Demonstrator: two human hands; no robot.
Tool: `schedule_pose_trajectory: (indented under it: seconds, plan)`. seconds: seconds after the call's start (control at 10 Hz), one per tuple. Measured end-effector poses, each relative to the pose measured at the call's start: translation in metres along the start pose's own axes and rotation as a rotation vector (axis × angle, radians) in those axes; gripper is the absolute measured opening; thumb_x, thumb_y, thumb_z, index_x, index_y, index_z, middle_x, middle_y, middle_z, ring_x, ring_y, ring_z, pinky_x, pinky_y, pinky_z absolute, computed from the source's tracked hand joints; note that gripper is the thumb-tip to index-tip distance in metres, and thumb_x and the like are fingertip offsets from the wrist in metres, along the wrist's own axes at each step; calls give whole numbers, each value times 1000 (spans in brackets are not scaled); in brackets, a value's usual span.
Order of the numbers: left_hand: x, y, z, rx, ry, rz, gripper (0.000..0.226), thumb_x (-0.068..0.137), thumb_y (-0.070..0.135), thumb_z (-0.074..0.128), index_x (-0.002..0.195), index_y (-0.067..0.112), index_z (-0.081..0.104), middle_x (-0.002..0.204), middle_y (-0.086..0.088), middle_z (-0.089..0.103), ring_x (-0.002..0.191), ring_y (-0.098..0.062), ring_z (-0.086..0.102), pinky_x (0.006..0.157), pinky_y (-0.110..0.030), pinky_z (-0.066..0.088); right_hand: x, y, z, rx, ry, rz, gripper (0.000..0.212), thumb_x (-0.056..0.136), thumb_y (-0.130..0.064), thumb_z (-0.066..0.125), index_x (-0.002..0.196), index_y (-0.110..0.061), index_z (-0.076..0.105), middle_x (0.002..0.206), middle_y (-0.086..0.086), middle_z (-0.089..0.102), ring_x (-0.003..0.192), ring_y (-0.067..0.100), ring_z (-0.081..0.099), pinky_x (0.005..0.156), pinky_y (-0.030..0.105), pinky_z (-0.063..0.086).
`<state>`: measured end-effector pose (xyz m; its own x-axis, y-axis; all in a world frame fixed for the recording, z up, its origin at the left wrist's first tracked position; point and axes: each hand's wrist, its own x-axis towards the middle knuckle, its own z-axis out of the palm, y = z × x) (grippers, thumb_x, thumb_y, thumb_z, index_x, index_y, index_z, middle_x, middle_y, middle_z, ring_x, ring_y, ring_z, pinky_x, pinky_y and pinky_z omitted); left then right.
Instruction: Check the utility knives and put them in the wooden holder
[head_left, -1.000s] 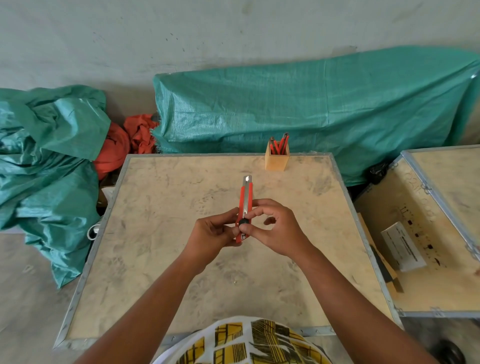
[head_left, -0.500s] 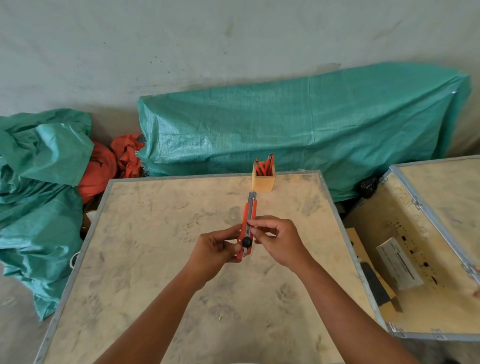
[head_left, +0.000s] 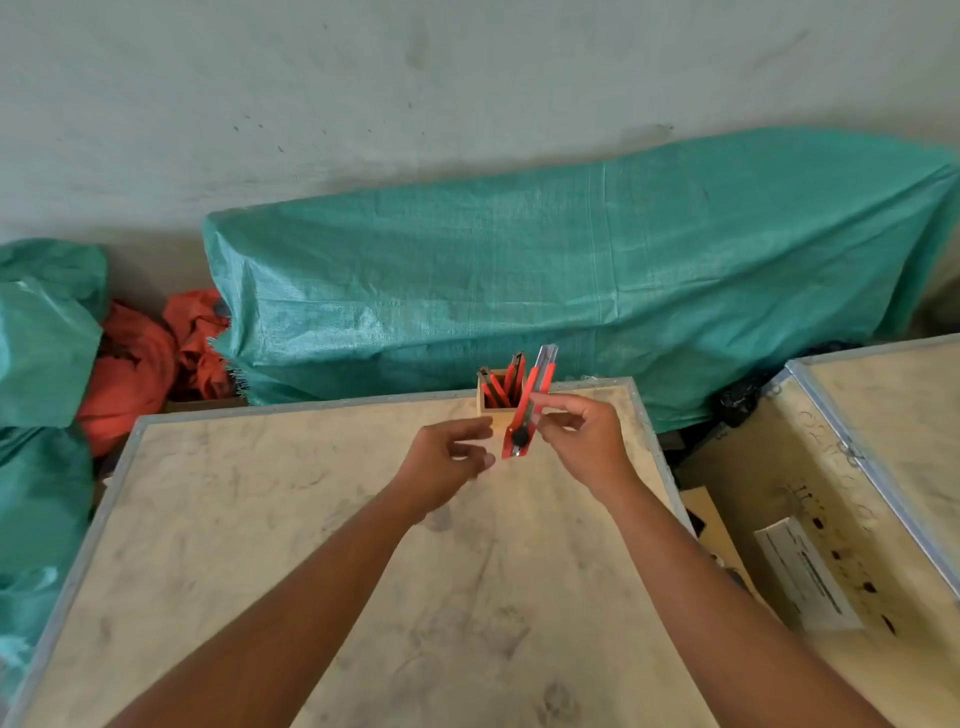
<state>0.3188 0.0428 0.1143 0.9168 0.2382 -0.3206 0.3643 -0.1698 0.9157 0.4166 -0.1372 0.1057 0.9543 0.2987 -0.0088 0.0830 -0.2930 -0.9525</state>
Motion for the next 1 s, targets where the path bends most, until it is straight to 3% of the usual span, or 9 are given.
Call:
schedule_pose_trajectory:
  seconds: [0.2,0.3,0.4,0.5,0.6,0.7,0.9,1.0]
  plan:
    - [94,-9,9,253,109,-55,97,77,24,83,154,22,25,155,-4,42,141,-24,41,110,-50,43,80,24,13,-61,122,-30,28,86,-3,74,107,-21,79,104,-2,78,83,7,73,75,10,54]
    - [121,-18,15,299,90,-96,105,77,26,83,157,19,15,159,-6,35,145,-27,35,113,-50,38,98,43,28,-121,132,-64,27,87,-4,73,109,-19,79,107,0,77,87,10,73,78,10,54]
    - [138,-31,20,243,40,-142,106,74,27,84,156,17,17,154,-5,43,139,-28,44,110,-48,43,103,59,40,-210,113,-143,28,87,-2,72,108,-19,79,106,0,77,88,12,73,82,19,57]
    - [148,-43,21,226,30,-100,86,68,28,83,144,24,43,130,1,66,120,-25,62,101,-47,52,101,70,44,-309,80,-210,27,86,1,73,106,-16,79,103,2,78,87,11,70,81,17,54]
    - [148,-42,21,203,54,-41,65,76,16,80,134,29,53,118,5,70,111,-23,66,97,-45,54,99,76,44,-366,83,-247,25,84,3,73,102,-13,79,99,4,79,89,15,71,83,22,55]
    - [144,-38,21,175,53,-21,63,78,14,79,133,29,54,118,8,70,111,-22,65,98,-43,53,98,76,45,-383,72,-216,25,84,3,72,103,-13,80,100,5,79,90,19,72,85,29,57]
    - [122,-18,22,125,71,-17,55,80,8,75,124,33,56,99,20,63,105,-19,66,86,-35,55,84,65,40,-322,4,-108,35,87,3,70,118,-12,75,113,6,77,97,17,72,92,26,56]
    - [105,-2,21,120,83,21,55,84,6,73,133,22,55,97,20,53,99,-14,59,83,-32,49,76,52,33,-269,-14,-45,36,88,2,70,122,-12,73,119,8,75,103,21,72,93,23,53]
